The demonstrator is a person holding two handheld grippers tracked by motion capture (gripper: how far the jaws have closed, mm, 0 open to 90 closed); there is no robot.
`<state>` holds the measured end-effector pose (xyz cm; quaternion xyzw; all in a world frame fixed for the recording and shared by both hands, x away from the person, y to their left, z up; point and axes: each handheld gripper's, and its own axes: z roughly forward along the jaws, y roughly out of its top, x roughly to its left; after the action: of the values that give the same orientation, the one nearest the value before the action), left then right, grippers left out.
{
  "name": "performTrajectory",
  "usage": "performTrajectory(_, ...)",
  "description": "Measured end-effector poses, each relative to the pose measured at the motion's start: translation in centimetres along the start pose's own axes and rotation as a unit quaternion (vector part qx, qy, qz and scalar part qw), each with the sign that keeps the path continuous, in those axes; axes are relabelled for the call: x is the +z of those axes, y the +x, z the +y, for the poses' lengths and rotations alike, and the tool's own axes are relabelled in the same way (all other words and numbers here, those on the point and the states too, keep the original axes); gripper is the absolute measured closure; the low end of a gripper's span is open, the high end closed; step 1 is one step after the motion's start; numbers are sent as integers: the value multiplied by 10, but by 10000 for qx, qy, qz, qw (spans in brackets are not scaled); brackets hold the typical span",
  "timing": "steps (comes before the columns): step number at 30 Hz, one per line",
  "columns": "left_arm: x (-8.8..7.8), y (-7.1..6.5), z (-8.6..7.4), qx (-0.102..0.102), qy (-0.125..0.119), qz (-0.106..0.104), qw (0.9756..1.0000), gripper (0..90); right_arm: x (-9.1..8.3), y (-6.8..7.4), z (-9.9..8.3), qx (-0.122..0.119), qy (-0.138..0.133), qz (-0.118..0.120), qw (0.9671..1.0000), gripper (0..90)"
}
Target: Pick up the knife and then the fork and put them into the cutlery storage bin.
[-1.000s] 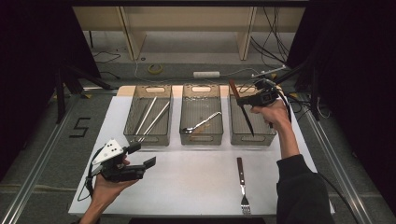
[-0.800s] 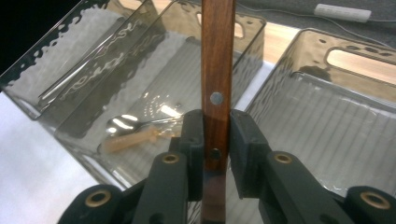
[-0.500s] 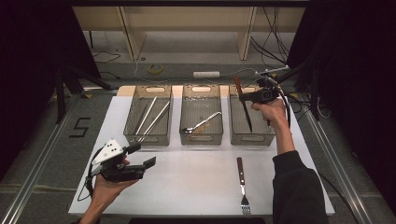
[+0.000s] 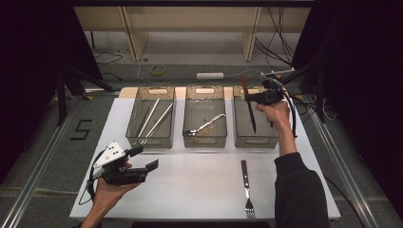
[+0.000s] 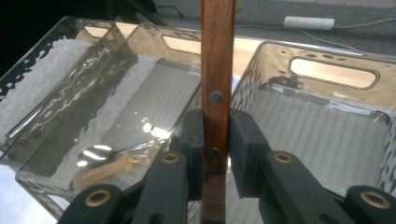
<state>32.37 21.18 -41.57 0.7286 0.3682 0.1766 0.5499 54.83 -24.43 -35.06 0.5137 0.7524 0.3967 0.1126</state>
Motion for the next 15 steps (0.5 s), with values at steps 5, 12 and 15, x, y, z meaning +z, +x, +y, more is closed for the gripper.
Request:
performTrajectory(5,0,0,0,4,-3,0,10000,190,3,-2,-1,11,-53,-90,9999,773)
performTrajectory(12,0,0,0,5,3,-11,10000,190,9,-4,-6,66,-48,-170,9998,773)
performTrajectory(15,0,0,0,-5,4,-8,10000,190,14,-5,-10,106,-22,-217,9997,773)
